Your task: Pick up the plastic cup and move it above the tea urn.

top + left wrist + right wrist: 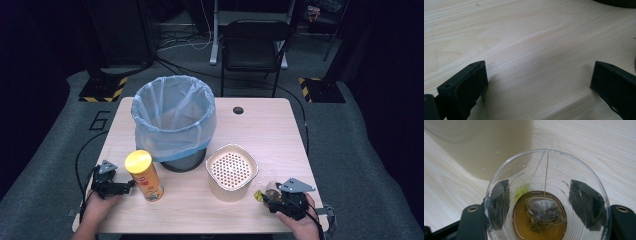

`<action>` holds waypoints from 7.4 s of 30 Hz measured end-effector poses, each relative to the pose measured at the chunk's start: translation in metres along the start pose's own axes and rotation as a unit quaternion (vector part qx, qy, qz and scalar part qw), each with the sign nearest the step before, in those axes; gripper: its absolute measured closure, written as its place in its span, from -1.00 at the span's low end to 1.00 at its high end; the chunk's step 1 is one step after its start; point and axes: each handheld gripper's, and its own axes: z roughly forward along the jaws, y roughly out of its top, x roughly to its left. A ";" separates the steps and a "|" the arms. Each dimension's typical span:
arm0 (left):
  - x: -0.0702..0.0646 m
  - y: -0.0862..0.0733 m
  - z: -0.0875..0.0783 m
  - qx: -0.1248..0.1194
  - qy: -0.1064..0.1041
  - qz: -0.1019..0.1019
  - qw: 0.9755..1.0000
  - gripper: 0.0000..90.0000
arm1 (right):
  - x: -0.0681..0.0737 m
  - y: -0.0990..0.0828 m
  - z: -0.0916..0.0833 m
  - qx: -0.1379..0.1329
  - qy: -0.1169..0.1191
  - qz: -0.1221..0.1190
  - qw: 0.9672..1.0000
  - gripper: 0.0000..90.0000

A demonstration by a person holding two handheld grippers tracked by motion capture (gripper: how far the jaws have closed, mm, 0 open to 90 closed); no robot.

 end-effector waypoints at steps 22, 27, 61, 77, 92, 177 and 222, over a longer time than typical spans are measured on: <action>0.000 0.000 0.000 -0.001 0.002 -0.002 1.000 -0.99 | -0.026 0.003 -0.010 -0.026 -0.013 0.073 0.997 -0.67; 0.000 0.000 0.000 0.000 0.002 -0.001 1.000 -0.99 | -0.022 0.009 -0.018 -0.035 -0.018 0.064 0.997 -0.68; -0.001 0.000 -0.001 0.004 0.002 0.000 1.000 -0.99 | 0.004 0.096 0.025 -0.035 0.037 0.051 0.997 0.69; -0.001 0.000 0.000 -0.001 0.003 0.002 1.000 -0.99 | 0.010 0.086 0.011 -0.025 0.044 0.043 0.998 0.71; -0.002 0.000 0.000 -0.001 0.003 -0.001 1.000 -0.99 | -0.009 0.064 -0.034 -0.109 -0.033 0.047 0.992 -0.24; -0.002 0.000 0.000 0.000 0.003 -0.003 1.000 -0.99 | -0.051 0.147 0.036 -0.038 0.068 -0.083 0.993 -0.20; -0.002 0.000 0.000 -0.001 0.003 -0.003 1.000 -0.99 | 0.004 0.178 -0.003 -0.112 0.054 -0.348 0.929 -0.19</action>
